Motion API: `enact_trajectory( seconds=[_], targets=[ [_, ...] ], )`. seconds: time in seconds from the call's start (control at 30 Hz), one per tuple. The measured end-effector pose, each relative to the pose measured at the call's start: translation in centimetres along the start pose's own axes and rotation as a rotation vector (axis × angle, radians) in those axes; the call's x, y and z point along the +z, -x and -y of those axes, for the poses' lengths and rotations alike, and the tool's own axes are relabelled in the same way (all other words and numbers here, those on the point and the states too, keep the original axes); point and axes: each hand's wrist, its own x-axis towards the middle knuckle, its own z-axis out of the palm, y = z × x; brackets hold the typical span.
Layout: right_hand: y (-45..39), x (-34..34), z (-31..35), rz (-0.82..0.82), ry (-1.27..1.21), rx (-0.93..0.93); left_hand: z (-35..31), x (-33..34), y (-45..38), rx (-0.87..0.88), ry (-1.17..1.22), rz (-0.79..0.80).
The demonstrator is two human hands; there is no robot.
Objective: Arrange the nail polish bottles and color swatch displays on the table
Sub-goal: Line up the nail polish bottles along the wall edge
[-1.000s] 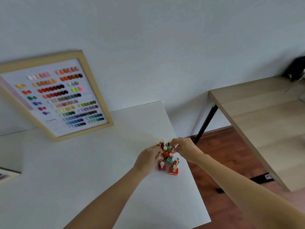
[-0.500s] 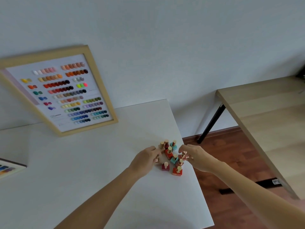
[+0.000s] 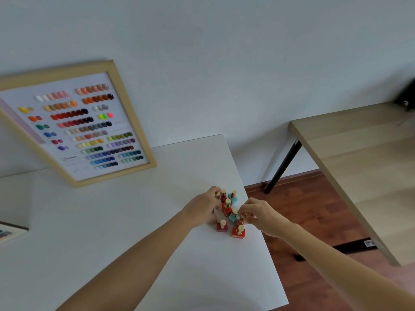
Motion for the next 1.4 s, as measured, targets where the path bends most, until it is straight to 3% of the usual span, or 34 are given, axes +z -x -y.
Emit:
enact_trajectory(
  seconds=[0.3, 0.7, 0.97, 1.4],
  targets=[
    [0.2, -2.2, -1.3, 0.007, -0.044, 0.085, 0.9, 0.6, -0.5, -0.005, 0.039, 0.018],
    [-2.9, -10.9, -2.3, -0.133, -0.192, 0.167, 2.8, -1.2, -0.8, -0.154, 0.161, 0.037],
    [-9.5, -14.1, -1.7, -0.251, -0.158, 0.147, 6.3, -6.1, -3.1, -0.226, 0.185, -0.063],
    [-23.6, -13.1, -0.5, -0.386, -0.209, 0.221, 12.1, -10.0, -13.3, -0.350, 0.221, -0.168]
  ],
)
